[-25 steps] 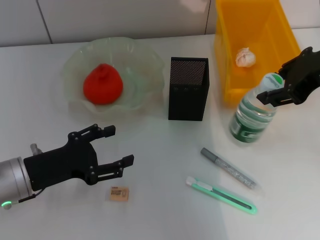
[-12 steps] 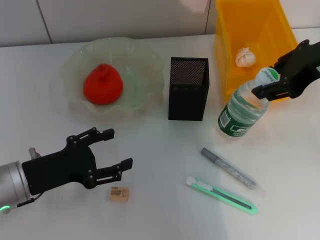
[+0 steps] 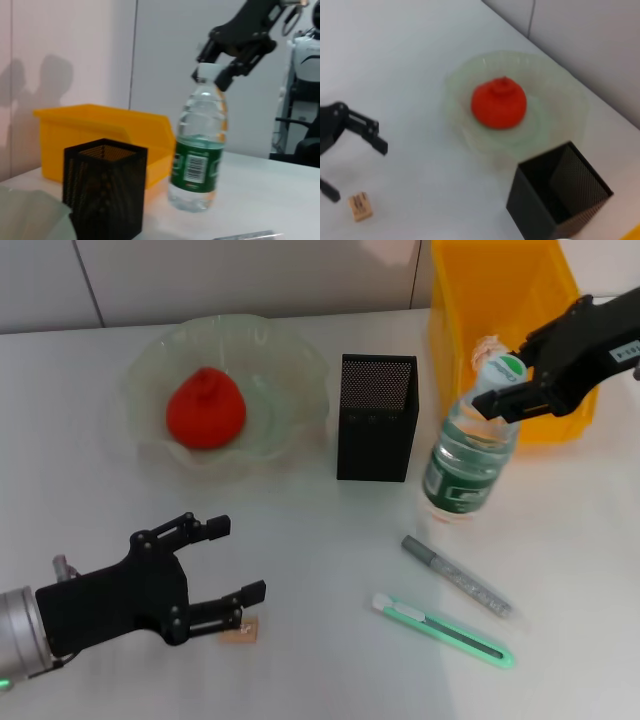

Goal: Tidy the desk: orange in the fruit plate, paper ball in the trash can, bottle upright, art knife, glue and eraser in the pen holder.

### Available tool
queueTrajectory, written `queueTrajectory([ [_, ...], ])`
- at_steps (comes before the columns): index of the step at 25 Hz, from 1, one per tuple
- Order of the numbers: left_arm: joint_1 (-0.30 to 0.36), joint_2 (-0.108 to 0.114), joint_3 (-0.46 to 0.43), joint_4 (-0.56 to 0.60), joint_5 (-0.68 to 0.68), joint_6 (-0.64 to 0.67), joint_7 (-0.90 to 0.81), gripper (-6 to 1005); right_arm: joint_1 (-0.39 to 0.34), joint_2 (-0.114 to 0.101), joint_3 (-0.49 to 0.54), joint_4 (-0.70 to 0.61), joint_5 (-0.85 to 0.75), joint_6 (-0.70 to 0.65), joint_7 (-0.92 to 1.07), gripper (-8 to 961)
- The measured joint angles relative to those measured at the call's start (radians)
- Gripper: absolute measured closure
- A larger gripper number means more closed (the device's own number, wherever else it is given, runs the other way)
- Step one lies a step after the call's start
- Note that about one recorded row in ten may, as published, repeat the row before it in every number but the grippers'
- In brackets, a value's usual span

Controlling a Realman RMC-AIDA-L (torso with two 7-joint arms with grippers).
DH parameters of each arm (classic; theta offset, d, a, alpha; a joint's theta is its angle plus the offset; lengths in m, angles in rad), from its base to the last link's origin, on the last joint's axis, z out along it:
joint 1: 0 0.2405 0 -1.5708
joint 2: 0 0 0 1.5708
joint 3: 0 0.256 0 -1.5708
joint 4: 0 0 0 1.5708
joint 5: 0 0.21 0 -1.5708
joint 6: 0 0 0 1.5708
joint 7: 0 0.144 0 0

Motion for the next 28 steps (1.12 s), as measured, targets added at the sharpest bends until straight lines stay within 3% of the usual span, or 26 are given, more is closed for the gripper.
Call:
queueTrajectory([
  [7, 0.044, -0.001, -0.024, 0.0, 0.0, 0.058, 0.026, 138, 0.07, 0.0, -0.014, -0.013, 0.009, 0.0, 0.054, 509],
  [16, 0.063, -0.002, -0.034, -0.007, -0.001, 0.075, 0.034, 138, 0.206, 0.005, -0.059, 0.077, 0.01, 0.033, 0.097, 509],
  [28, 0.064, 0.0, -0.036, -0.003, -0.002, 0.101, 0.033, 138, 0.285, 0.006, -0.165, 0.218, 0.042, 0.144, 0.103, 510],
])
